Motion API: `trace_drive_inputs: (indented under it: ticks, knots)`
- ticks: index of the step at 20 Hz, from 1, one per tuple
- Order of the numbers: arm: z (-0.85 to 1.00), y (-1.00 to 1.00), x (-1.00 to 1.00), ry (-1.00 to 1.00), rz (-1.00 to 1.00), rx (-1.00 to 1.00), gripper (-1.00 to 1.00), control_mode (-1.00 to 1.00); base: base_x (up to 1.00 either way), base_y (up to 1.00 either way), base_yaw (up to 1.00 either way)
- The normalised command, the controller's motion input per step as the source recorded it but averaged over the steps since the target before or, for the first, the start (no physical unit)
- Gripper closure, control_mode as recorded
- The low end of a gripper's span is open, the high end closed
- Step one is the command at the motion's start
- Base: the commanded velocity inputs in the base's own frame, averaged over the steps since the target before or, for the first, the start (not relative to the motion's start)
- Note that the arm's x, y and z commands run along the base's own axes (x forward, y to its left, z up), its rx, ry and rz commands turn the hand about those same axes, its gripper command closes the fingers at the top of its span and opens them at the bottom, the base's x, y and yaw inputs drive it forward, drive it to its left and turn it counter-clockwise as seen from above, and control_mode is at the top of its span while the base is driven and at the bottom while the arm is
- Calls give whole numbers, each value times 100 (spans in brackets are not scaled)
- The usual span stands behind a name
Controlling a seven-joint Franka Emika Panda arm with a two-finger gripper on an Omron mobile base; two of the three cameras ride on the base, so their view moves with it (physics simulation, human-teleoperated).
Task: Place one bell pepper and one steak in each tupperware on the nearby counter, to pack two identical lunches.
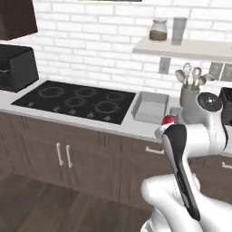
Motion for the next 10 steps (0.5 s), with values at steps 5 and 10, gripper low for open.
trace_drive_inputs:
  ticks: [5, 10]
  knots:
    - [0, 0, 0, 0, 0, 0, 100, 100, 3, 0, -73]
    - [0, 0, 0, 0, 0, 0, 100, 100, 65, 4, -67]
